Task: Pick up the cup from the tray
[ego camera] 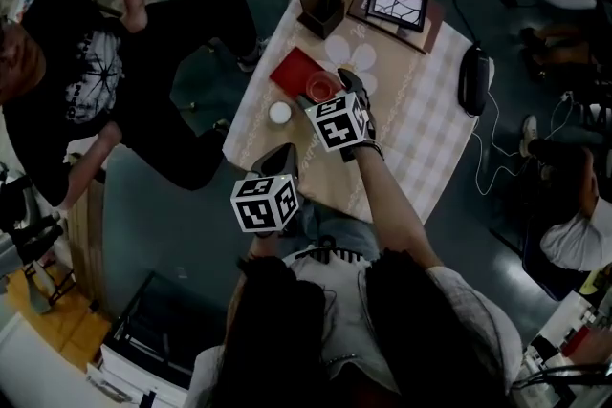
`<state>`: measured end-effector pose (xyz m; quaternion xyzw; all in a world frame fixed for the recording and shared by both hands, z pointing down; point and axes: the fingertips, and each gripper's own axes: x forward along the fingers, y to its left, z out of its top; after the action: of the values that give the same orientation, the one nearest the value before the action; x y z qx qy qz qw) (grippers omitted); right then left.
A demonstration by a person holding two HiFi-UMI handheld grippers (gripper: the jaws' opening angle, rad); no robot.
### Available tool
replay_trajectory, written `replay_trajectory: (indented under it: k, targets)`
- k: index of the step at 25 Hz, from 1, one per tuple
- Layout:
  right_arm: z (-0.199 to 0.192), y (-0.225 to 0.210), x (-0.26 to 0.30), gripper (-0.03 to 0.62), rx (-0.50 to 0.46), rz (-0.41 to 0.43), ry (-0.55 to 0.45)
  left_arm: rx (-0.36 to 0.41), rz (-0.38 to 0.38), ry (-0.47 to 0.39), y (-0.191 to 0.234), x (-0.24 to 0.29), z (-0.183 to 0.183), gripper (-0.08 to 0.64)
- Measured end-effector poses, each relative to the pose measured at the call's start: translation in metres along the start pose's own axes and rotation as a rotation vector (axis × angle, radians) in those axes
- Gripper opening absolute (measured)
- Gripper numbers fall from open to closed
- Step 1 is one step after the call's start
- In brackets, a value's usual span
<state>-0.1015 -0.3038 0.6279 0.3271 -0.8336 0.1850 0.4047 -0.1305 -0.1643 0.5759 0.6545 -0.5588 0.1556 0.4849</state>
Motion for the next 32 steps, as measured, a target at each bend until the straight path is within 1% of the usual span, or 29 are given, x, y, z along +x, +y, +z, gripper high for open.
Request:
replay_trajectory:
  k: [5,10,13,16,19,22,26,30,32]
  targets:
    - [-0.004,0.0,0.005,0.405,0.006,0.021,0.035,-0.007,0.002,0.011,0.0,0.005,0.002,0.004]
    - [-0.006,0.001,0.005,0.4,0.003,0.033,0.043,-0.022,-0.005,0.018,-0.001,0.006,0.0,0.004]
    - [-0.004,-0.001,0.0,0.399,0.011,0.039,0.036,-0.013,-0.006,0.014,-0.002,0.005,0.002,0.003]
    - [-0.004,-0.005,-0.01,0.399,-0.004,0.028,0.031,-0.003,-0.01,0.009,-0.005,0.004,0.003,0.003]
    - [-0.007,-0.015,-0.026,0.399,0.011,0.001,0.017,0.014,-0.027,0.004,-0.011,0.005,0.006,0.003]
    - [-0.019,-0.03,-0.043,0.399,0.039,-0.032,0.019,0.053,-0.046,0.017,-0.022,0.008,0.006,0.003]
    - [-0.042,-0.05,-0.067,0.399,0.08,-0.091,0.036,0.136,-0.068,0.043,-0.039,0.011,0.001,0.003]
    - [-0.075,-0.062,-0.085,0.399,0.133,-0.125,0.061,0.138,-0.101,0.063,-0.054,0.016,-0.008,0.003]
    - [-0.093,-0.068,-0.094,0.399,0.152,-0.142,0.078,0.155,-0.114,0.076,-0.062,0.018,-0.014,0.005]
